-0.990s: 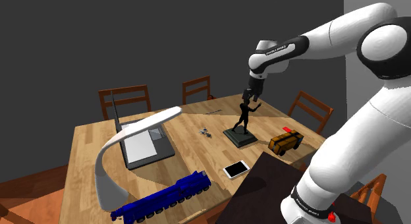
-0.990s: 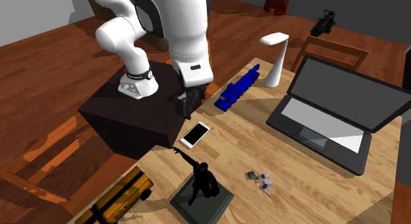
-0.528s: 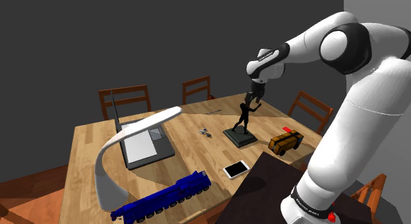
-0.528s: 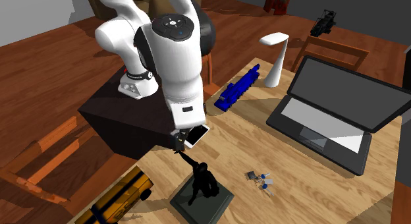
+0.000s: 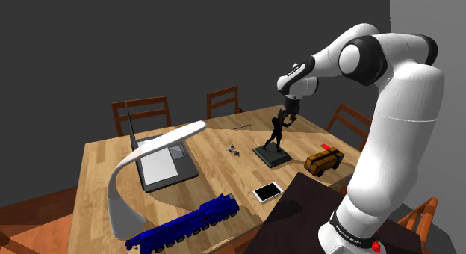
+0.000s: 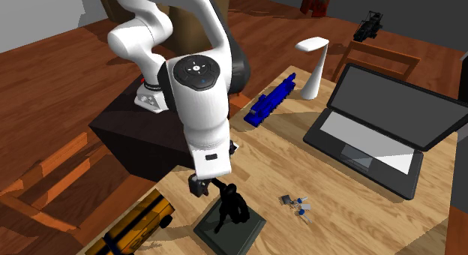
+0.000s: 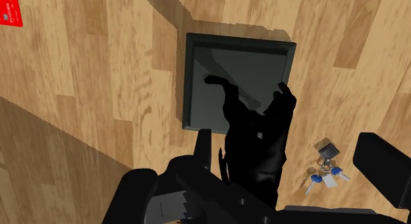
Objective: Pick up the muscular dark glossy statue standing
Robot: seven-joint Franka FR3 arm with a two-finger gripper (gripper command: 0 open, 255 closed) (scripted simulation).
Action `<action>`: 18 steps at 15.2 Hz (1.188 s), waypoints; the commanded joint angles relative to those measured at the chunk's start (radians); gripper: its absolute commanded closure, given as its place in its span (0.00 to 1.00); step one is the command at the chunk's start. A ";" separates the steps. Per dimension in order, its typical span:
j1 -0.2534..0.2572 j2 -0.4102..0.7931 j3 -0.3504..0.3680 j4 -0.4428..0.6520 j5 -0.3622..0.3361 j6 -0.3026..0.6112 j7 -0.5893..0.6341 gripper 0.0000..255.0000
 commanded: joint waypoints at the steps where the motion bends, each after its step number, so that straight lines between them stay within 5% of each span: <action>1: -0.005 0.020 0.004 -0.009 0.015 0.027 -0.011 0.00; 4: -0.008 0.034 0.008 -0.015 0.025 0.045 -0.018 0.00; 5: -0.007 0.034 0.009 -0.016 0.025 0.046 -0.017 1.00; 18: 0.000 -0.002 -0.001 -0.001 -0.001 -0.001 0.000 1.00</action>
